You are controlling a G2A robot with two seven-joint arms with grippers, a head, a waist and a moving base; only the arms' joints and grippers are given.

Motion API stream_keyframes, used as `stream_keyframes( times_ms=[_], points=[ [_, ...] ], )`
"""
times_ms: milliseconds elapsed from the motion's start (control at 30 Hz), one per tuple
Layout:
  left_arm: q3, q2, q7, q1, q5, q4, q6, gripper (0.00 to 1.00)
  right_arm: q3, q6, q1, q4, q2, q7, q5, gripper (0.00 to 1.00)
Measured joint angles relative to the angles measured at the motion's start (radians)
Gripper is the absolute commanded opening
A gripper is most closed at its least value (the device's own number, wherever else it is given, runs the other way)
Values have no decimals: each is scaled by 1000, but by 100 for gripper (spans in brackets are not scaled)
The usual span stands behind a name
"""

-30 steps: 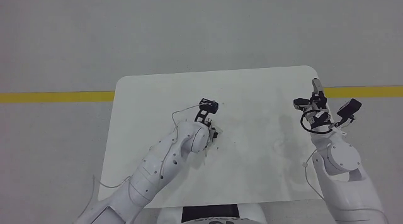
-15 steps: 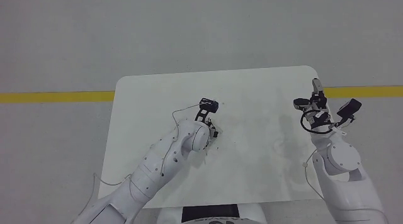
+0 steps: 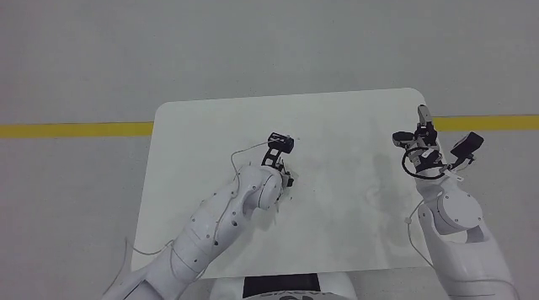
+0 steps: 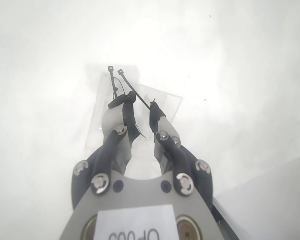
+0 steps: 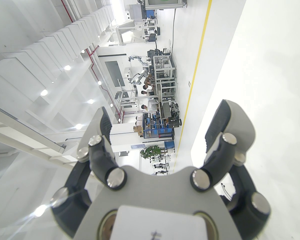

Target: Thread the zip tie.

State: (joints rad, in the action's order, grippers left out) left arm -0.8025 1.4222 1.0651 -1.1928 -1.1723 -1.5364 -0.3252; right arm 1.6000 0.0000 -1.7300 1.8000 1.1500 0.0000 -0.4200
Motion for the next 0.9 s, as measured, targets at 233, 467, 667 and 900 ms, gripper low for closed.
stream_keyframes(
  times_ms=[233, 467, 667, 900],
  points=[
    [-9, -6, 14, -25, -64, -36, -15, 18, 0, 0, 0, 0, 0, 0, 0, 100],
    [-29, 10, 40, -43, -138, -34, -15, 19, 0, 0, 0, 0, 0, 0, 0, 100],
    [-38, 30, 59, -41, -174, -8, -15, 20, 0, 0, 0, 0, 0, 0, 0, 100],
    [-49, 57, 65, -39, -224, 26, -15, 20, 0, 0, 0, 0, 0, 0, 0, 100]
  ],
)
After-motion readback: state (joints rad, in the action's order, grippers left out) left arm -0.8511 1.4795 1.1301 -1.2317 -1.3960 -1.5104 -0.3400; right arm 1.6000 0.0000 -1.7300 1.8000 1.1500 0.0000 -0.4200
